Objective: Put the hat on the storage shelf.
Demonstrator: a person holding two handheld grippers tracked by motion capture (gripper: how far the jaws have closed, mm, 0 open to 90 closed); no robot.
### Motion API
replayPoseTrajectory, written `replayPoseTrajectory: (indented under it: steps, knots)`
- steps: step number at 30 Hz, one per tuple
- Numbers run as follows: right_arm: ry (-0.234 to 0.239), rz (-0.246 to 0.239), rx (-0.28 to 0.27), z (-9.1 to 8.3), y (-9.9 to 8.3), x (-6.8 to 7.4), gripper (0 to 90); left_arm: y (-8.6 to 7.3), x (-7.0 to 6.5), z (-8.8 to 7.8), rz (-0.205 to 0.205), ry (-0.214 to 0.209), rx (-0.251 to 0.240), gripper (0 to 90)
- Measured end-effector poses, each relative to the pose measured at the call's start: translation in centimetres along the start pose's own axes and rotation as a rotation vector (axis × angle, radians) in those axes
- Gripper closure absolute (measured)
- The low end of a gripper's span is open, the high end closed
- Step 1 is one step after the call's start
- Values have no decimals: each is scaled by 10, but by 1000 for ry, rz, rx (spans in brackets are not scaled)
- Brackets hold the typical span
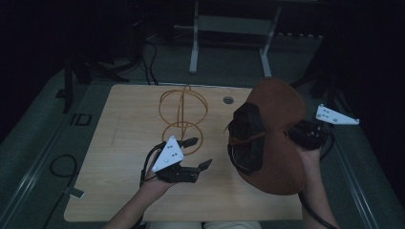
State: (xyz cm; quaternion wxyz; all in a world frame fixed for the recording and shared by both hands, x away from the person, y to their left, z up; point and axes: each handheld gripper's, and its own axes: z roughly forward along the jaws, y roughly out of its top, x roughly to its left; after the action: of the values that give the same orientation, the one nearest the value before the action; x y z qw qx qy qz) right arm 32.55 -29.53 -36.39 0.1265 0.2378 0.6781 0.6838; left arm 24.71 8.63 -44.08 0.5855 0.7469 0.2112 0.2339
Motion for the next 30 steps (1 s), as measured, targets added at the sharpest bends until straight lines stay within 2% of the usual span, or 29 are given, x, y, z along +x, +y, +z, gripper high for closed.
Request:
replayPoseTrajectory:
  steps: [2, 3, 4, 7, 11, 19, 24, 30]
  knots:
    - [-4, 4, 0, 2, 2, -2, 879, -4, 2, -3, -7, 11, 6, 149]
    - [-8, 9, -7, 5, 3, -5, 879, -4, 2, -3, -7, 11, 6, 149]
    - [-31, 9, -9, 11, 7, -10, 878, -18, 6, -12, -20, 47, 32, 81]
    - [-47, 21, -11, 20, 11, -18, 878, -34, 10, -22, -34, 99, 51, 21]
    - [-71, 37, -3, 34, 16, -27, 879, -58, 17, -38, -56, 157, 86, 22]
    - [-98, 43, -4, 65, 31, -40, 878, -109, 28, -71, -138, 248, 81, 22]
    - [-119, 48, 5, 88, 37, -45, 877, -129, 33, -84, -156, 321, 108, 22]
    - [-131, 34, 20, 117, 45, -45, 877, -145, 42, -92, -179, 383, 150, 22]
